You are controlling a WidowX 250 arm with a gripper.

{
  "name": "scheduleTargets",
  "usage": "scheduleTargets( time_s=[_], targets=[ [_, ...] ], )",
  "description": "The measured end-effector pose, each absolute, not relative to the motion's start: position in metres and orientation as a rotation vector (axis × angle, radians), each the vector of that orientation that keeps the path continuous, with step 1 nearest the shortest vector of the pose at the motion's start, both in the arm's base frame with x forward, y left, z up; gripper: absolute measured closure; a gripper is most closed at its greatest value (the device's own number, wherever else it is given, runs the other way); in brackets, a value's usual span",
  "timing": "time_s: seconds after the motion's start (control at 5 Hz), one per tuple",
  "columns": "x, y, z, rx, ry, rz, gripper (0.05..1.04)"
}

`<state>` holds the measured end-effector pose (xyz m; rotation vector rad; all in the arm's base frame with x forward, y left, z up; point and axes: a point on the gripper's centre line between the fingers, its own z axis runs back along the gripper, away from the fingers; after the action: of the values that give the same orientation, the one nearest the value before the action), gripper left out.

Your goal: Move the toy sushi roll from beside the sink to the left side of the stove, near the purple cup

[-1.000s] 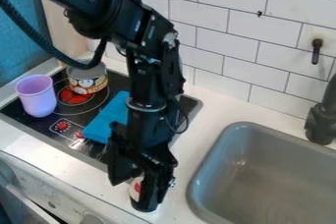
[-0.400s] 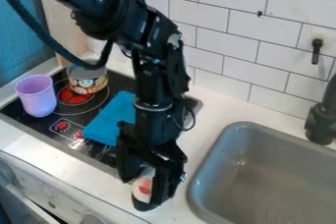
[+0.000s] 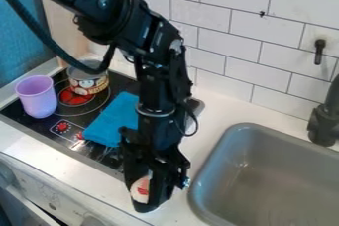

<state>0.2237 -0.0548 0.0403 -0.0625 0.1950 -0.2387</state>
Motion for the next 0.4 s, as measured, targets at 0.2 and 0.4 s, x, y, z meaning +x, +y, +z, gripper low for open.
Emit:
scheduleTargets(
  time_s=[0.2, 0.4],
  targets=[
    [0.22, -0.055, 0.043, -0.057, 0.2, -0.239, 0.539],
    [0.218, -0.047, 0.068, -0.015, 0.158, -0.225, 0.54]
  ],
)
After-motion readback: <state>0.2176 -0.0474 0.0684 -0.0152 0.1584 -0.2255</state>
